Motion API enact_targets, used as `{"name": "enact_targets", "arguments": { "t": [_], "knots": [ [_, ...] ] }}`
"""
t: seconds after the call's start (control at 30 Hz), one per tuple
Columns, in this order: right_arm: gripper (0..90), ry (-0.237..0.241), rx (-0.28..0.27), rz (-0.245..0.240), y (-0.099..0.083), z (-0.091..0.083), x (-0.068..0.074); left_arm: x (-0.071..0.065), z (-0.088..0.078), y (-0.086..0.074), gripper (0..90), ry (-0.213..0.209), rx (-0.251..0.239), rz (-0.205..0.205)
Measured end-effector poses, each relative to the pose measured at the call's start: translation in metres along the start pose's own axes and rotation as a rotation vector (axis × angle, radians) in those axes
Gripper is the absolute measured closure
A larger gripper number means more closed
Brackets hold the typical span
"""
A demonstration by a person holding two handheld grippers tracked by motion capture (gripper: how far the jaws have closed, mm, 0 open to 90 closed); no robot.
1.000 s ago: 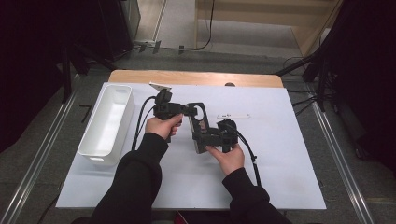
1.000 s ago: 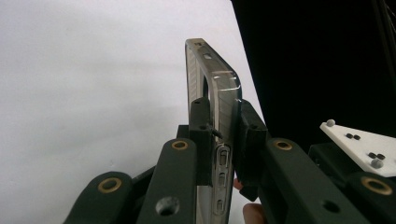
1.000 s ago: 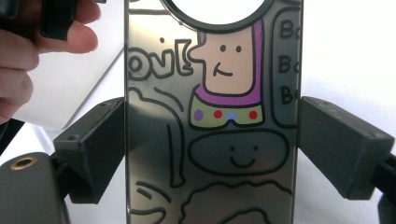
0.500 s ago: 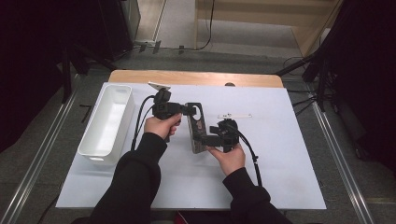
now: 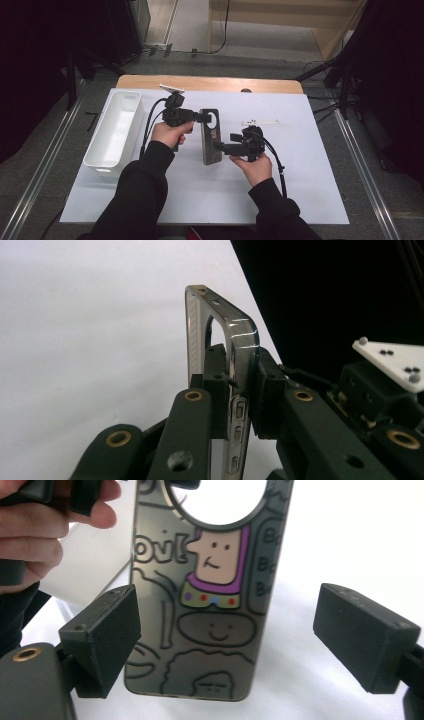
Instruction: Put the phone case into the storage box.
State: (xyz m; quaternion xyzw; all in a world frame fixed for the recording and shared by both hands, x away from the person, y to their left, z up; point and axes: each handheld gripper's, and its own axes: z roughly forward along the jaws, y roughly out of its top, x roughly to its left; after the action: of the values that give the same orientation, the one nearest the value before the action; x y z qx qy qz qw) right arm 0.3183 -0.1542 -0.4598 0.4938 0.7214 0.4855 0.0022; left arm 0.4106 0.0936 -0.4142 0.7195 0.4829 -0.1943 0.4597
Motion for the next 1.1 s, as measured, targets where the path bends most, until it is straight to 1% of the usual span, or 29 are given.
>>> {"name": "enact_targets", "arguments": {
  "t": [0.07, 0.13, 0.17, 0.23, 0.27, 0.33, 0.43, 0.47, 0.5, 0.53, 0.6, 0.7, 0.73, 0.83, 0.97, 1.03, 1.07, 1.1],
  "knots": [
    [10.7, 0.006, -0.006, -0.006, 0.001, -0.003, -0.002, 0.0, -0.001, 0.0, 80.2, -0.009, 0.01, 0.012],
    [10.8, 0.004, -0.01, -0.008, 0.002, -0.006, -0.005, 0.0, -0.001, 0.0, 80.2, -0.008, 0.017, 0.018],
    [13.0, 0.004, -0.009, -0.008, 0.003, -0.007, -0.006, -0.001, -0.001, 0.0, 80.2, -0.016, 0.022, 0.029],
    [13.8, -0.001, -0.01, -0.01, 0.003, -0.008, -0.006, -0.001, -0.002, 0.0, 80.2, -0.017, 0.025, 0.036],
    [13.8, -0.012, -0.01, -0.026, 0.005, -0.01, -0.008, -0.001, -0.002, 0.0, 80.2, -0.022, 0.032, 0.047],
    [13.8, -0.016, -0.008, -0.033, 0.006, -0.011, -0.008, -0.002, -0.004, 0.0, 80.1, -0.034, 0.031, 0.062],
    [13.9, -0.004, 0.001, -0.058, 0.007, -0.012, -0.01, -0.004, -0.006, 0.0, 80.2, -0.041, 0.038, 0.091],
    [13.9, -0.006, 0.003, -0.063, 0.008, -0.012, -0.011, -0.005, -0.007, 0.0, 80.1, -0.052, 0.041, 0.101],
    [13.9, -0.005, 0.006, -0.066, 0.008, -0.013, -0.012, -0.005, -0.007, 0.0, 80.1, -0.052, 0.041, 0.101],
    [14.5, 0.0, 0.009, -0.066, 0.008, -0.013, -0.013, -0.005, -0.008, 0.0, 80.1, -0.053, 0.046, 0.108],
    [21.7, 0.017, 0.011, -0.061, 0.009, -0.013, -0.015, -0.005, -0.009, 0.0, 80.1, -0.06, 0.054, 0.12],
    [21.9, 0.012, 0.017, -0.076, 0.009, -0.013, -0.017, -0.005, -0.01, -0.001, 80.1, -0.065, 0.06, 0.139],
    [21.9, 0.016, 0.017, -0.083, 0.009, -0.014, -0.018, -0.006, -0.01, -0.001, 80.1, -0.074, 0.064, 0.146],
    [22.0, 0.024, 0.009, -0.075, 0.011, -0.015, -0.021, -0.007, -0.01, -0.002, 80.1, -0.084, 0.078, 0.167],
    [22.0, 0.023, 0.009, -0.061, 0.014, -0.017, -0.023, -0.007, -0.01, -0.002, 80.1, -0.091, 0.081, 0.177],
    [22.3, 0.025, 0.002, -0.05, 0.017, -0.018, -0.025, -0.008, -0.011, -0.003, 80.1, -0.095, 0.086, 0.189],
    [22.4, 0.026, 0.002, -0.05, 0.018, -0.019, -0.026, -0.009, -0.011, -0.003, 80.1, -0.099, 0.091, 0.206],
    [22.5, 0.026, -0.003, -0.05, 0.019, -0.019, -0.026, -0.009, -0.011, -0.003, 80.1, -0.099, 0.091, 0.206]
  ]
}}
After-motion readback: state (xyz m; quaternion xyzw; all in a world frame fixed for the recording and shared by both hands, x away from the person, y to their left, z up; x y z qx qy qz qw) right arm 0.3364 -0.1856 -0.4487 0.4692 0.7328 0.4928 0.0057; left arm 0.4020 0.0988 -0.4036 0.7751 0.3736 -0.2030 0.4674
